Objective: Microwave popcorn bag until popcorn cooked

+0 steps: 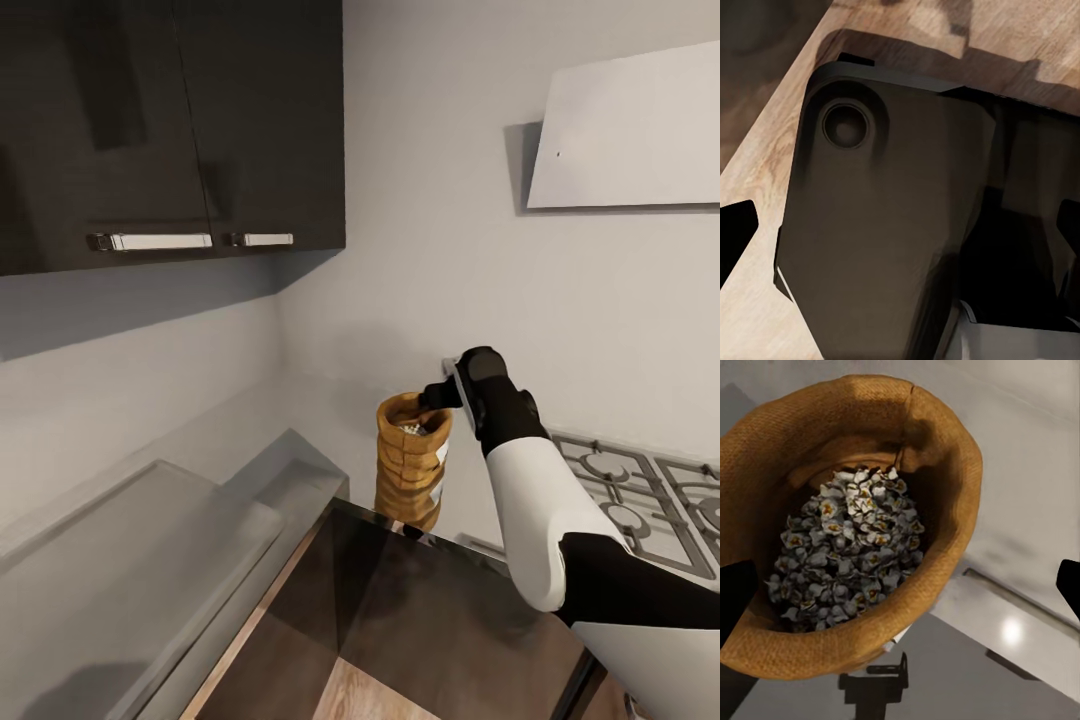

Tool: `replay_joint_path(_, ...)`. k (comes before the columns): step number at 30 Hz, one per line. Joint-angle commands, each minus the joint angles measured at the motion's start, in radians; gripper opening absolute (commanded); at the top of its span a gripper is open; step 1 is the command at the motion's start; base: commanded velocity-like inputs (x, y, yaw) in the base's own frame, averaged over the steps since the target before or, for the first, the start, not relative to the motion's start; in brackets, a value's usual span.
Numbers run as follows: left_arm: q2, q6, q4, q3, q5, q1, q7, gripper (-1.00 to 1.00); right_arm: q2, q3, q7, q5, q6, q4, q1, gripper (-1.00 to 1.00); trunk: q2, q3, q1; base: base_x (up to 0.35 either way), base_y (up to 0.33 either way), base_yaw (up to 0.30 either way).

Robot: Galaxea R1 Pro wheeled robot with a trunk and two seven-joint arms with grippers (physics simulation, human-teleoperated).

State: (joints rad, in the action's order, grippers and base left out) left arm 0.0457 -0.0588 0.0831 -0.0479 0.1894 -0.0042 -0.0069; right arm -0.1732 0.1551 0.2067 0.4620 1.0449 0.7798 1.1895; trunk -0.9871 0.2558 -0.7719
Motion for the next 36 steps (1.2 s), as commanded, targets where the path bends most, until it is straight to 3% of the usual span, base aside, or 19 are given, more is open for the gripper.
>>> replay_joint_path(1,0.000,-0.003,0.000,-0.004,0.004,0.000,-0.001,1.00,-0.001,0.010,0.009,0.011,0.002,0.002,0.001,1.00,-0.001,0.001,0.000,0.000,0.000,0.000)
replay_joint_path(16,0.000,-0.003,0.000,-0.004,0.004,0.000,-0.001,1.00,-0.001,0.094,-0.070,0.003,0.002,0.001,0.001,1.00,-0.001,0.001,0.000,0.000,0.000,0.000)
replay_joint_path(17,0.000,-0.003,0.000,-0.004,0.004,0.000,-0.001,1.00,-0.001,0.173,-0.216,0.003,0.002,-0.002,0.001,1.00,-0.001,0.001,0.000,0.000,0.000,0.000)
replay_joint_path(21,0.001,-0.003,0.000,-0.007,0.007,0.000,-0.001,1.00,-0.001,0.177,-0.215,-0.009,0.001,0.013,0.000,1.00,-0.001,0.001,0.000,0.000,0.000,0.000)
replay_joint_path(25,0.000,-0.003,0.000,-0.007,0.008,0.000,-0.001,1.00,-0.001,0.175,-0.206,0.009,-0.006,0.013,-0.001,1.00,-0.001,0.001,0.000,0.000,0.000,0.000)
replay_joint_path(36,0.000,-0.003,0.000,-0.007,0.008,0.000,-0.001,1.00,-0.001,0.173,-0.203,0.010,0.001,0.015,-0.001,1.00,-0.001,0.003,0.000,0.000,0.000,0.000)
